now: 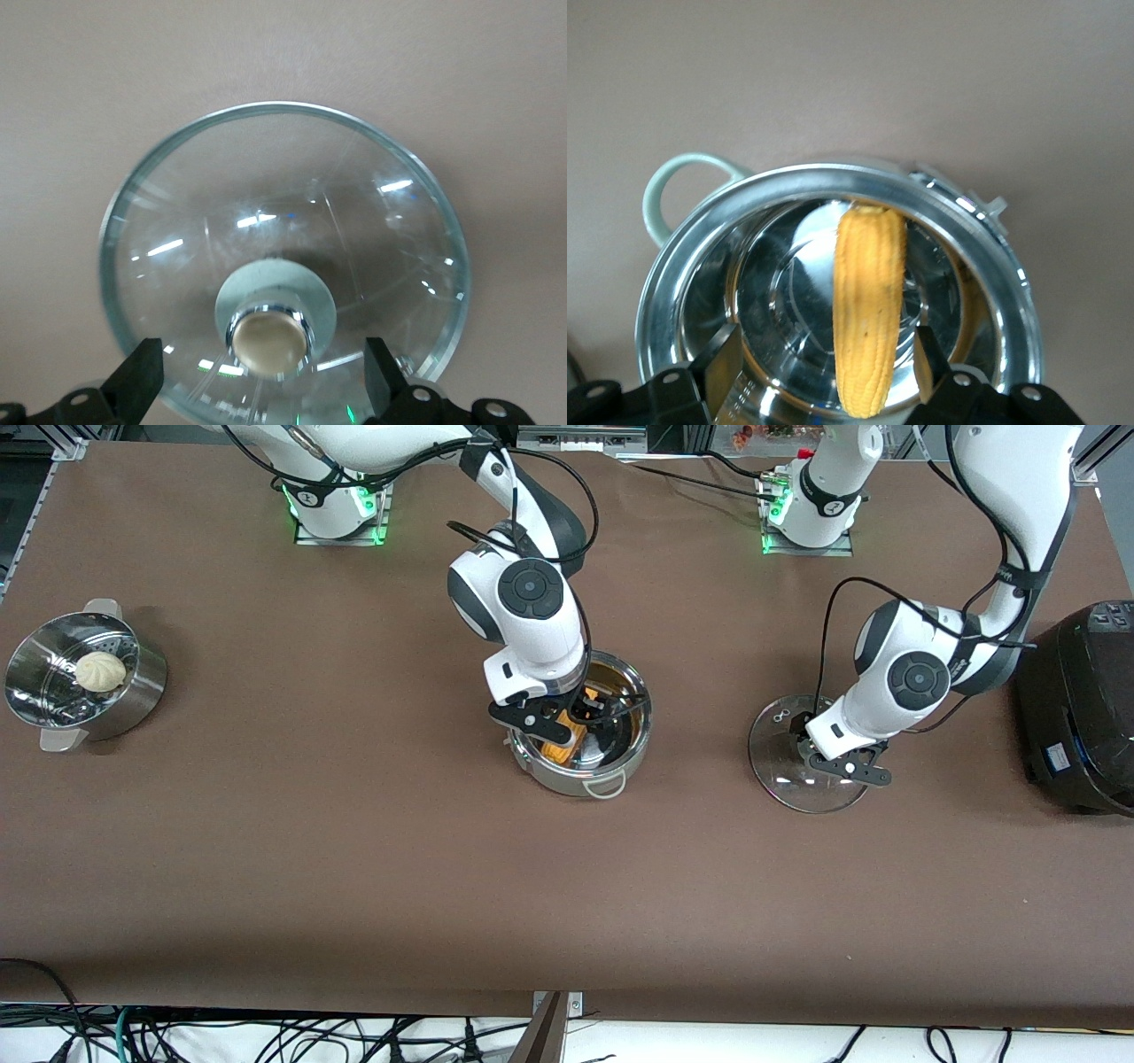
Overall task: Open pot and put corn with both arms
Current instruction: 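Open both grippers, releasing the corn in the pot and the lid on the table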
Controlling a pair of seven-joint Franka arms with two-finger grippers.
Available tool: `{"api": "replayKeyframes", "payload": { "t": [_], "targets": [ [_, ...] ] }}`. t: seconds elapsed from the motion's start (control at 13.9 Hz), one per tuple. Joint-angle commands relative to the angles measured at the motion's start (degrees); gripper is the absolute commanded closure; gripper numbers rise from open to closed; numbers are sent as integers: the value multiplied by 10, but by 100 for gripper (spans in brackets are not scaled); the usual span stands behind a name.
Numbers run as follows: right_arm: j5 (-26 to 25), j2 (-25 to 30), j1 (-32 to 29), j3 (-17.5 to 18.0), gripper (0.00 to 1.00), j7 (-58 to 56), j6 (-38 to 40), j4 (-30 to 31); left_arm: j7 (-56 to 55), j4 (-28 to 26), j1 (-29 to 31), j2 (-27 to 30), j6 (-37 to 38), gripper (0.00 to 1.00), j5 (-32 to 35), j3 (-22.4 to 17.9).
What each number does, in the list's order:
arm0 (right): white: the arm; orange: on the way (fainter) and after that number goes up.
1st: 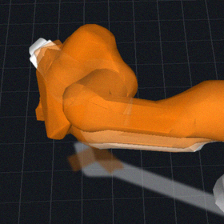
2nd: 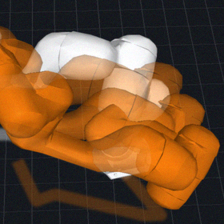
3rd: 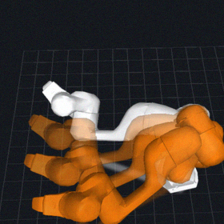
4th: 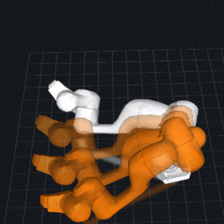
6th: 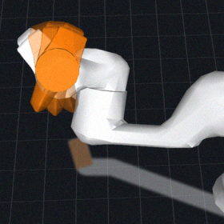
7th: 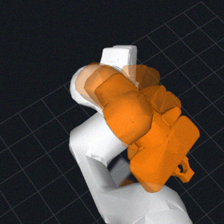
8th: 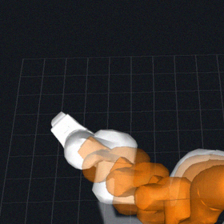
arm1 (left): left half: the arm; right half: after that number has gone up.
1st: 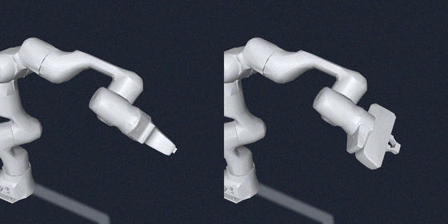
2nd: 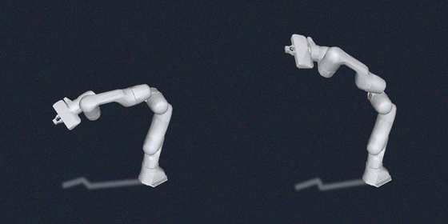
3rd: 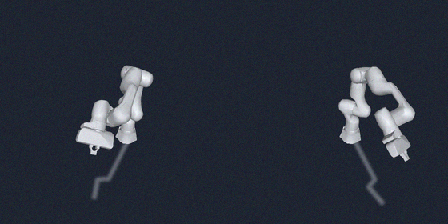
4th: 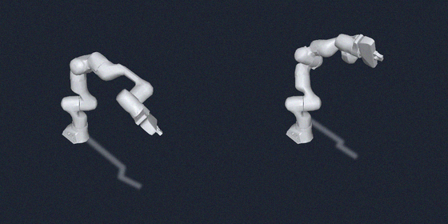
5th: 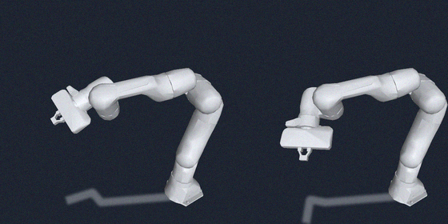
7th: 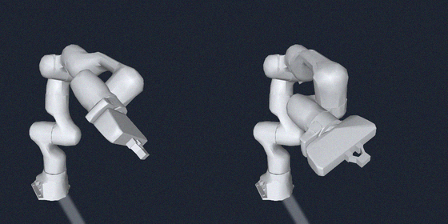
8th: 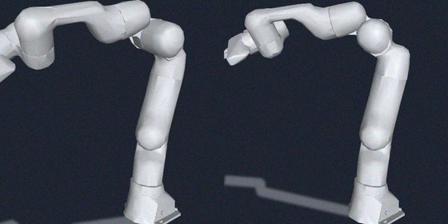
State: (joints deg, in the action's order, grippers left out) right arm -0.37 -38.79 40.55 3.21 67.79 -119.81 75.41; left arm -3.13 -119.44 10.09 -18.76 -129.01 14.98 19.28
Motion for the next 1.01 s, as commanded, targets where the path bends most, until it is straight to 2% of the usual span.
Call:
{"api": "replayKeyframes", "payload": {
  "t": [0.0,0.14,0.22,0.36,0.65,0.72,0.79,0.94],
  "targets": [
    [0,-1,-26,-1,5,-15,37,-21,1,64,0,59,122,0,3,21],
    [3,18,-58,0,1,-77,60,-20,1,163,5,62,255,0,-5,57],
    [4,20,-72,-2,1,-119,75,-20,2,213,2,61,310,0,-25,59],
    [3,43,-104,-3,0,-183,119,-20,2,277,2,62,370,0,-63,59],
    [5,108,-190,-7,0,-358,260,-12,3,364,4,67,472,0,-93,62],
    [5,126,-208,-8,0,-395,279,-5,3,381,3,73,486,0,-98,55],
    [5,149,-220,-18,0,-431,288,4,2,374,-8,103,477,0,-111,40],
    [6,194,-224,-59,0,-515,308,24,2,375,-62,118,466,0,-118,-31]
  ]
}}
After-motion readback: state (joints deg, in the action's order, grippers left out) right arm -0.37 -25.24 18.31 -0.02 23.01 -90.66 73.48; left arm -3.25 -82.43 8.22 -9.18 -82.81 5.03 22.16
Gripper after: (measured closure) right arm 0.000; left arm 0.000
